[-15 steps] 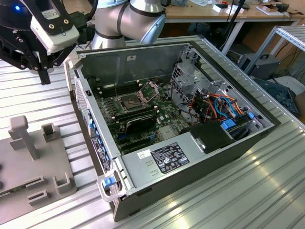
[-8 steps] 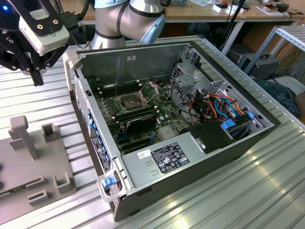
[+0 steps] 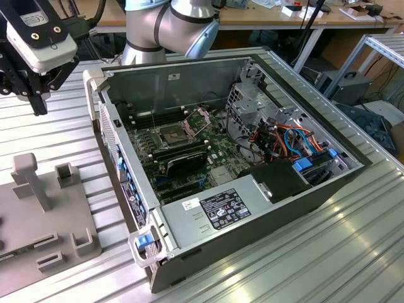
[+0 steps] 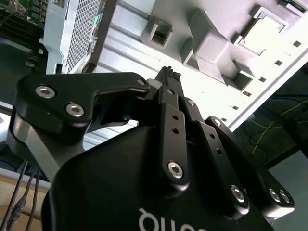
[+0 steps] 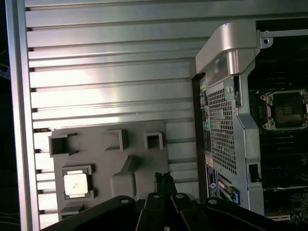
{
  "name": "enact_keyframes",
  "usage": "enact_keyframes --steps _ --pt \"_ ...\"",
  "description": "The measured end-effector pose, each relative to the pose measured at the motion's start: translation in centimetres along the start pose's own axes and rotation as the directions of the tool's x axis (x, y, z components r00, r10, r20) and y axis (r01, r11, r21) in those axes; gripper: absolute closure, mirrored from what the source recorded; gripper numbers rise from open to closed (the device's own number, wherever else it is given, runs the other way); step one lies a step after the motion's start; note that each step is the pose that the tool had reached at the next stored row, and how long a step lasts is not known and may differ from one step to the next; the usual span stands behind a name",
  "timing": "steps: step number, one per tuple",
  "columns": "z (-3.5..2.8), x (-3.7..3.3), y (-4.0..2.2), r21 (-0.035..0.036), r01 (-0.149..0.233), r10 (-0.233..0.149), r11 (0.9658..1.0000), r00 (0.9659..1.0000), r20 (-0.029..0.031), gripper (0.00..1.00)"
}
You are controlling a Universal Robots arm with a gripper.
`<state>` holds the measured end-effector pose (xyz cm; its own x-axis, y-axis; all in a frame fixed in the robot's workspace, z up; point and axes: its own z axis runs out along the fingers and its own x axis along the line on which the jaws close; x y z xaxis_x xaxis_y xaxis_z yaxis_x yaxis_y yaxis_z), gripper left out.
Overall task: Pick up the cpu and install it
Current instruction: 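Reach for the cpu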
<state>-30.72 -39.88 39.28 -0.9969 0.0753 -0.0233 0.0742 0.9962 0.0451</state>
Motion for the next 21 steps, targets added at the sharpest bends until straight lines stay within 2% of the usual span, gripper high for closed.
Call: enact_keyframes --steps 8,21 --pt "-0.03 1.14 -0.09 0.0000 0.000 0.000 1.0000 1.0000 0.0000 0.89" --pt "-0.03 1.23 -0.09 0.0000 0.000 0.000 1.0000 1.0000 -0.0001 0.89"
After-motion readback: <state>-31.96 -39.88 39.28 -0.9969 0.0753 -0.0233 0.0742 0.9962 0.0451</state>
